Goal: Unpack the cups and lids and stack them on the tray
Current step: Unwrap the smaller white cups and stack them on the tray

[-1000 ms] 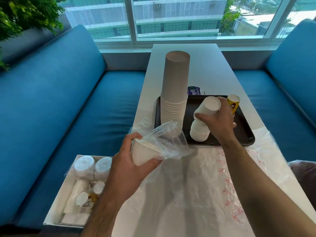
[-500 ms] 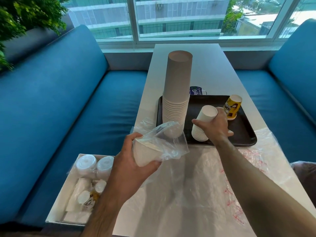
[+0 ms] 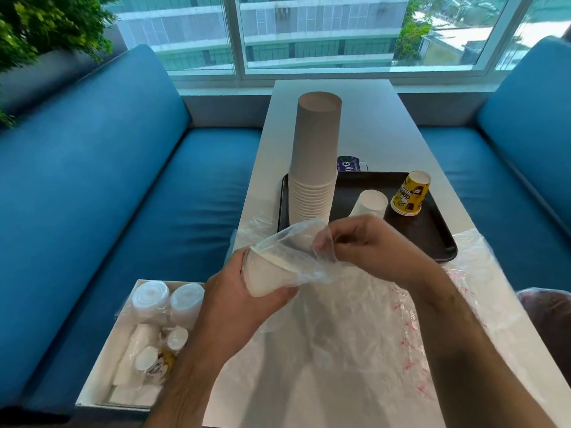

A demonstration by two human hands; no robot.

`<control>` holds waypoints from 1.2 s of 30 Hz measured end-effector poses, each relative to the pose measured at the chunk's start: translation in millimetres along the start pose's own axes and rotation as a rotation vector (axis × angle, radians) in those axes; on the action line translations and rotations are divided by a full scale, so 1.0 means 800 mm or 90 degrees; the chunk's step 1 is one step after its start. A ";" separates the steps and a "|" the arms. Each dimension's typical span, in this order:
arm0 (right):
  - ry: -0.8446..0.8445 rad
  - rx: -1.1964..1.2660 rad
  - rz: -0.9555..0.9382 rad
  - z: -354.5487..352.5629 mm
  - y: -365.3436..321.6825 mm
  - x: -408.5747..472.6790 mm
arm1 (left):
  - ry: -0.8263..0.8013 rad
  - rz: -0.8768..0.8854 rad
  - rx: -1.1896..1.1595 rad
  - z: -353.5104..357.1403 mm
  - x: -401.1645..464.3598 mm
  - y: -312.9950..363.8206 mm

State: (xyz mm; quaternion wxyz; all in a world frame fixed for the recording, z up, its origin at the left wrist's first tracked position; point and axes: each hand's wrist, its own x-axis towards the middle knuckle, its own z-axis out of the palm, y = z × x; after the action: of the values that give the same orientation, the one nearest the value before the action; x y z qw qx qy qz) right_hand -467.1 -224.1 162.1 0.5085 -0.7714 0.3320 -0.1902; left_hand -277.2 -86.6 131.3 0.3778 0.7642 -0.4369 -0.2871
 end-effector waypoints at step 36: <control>0.025 0.283 0.051 0.019 0.005 0.009 | -0.014 -0.027 -0.074 -0.011 -0.005 0.001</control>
State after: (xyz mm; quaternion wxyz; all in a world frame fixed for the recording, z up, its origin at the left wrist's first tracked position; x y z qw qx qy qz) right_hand -454.0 -220.5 152.0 0.6667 -0.6227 0.3222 -0.2528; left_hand -272.7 -80.8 137.1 0.4107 0.7469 -0.4074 -0.3279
